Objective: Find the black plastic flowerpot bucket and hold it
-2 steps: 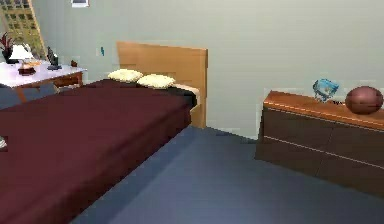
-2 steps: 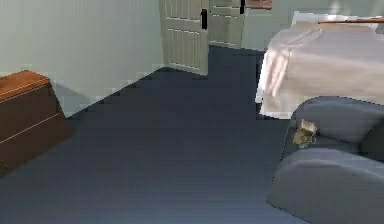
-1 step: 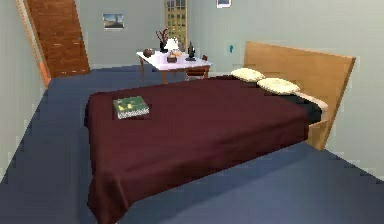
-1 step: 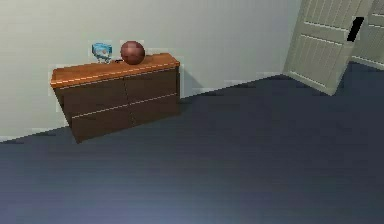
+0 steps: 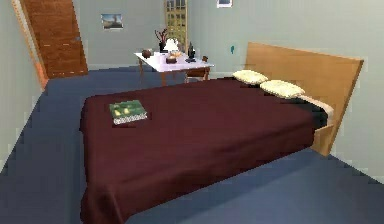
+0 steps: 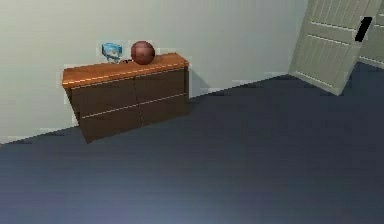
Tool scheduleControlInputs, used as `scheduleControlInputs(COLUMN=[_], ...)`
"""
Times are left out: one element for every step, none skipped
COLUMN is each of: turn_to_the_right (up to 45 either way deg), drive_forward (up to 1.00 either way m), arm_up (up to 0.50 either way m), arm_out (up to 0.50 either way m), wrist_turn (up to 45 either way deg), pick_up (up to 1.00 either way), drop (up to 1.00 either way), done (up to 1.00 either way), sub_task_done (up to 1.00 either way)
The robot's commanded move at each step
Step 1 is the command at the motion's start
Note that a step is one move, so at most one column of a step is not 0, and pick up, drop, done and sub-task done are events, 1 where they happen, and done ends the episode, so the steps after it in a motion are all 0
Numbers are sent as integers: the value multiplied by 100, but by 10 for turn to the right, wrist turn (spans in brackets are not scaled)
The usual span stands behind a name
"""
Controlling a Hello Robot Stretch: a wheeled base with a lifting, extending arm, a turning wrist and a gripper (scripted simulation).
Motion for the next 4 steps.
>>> scheduleControlInputs(turn_to_the_right=[450, 270, 0, 450], drive_forward=[0, 0, 55, 0], arm_up=[0, 0, 0, 0], arm_out=[0, 0, 0, 0], wrist_turn=[0, 0, 0, 0], pick_up=[0, 0, 0, 0], drop=[0, 0, 0, 0], done=[0, 0, 0, 0], sub_task_done=[0, 0, 0, 0])
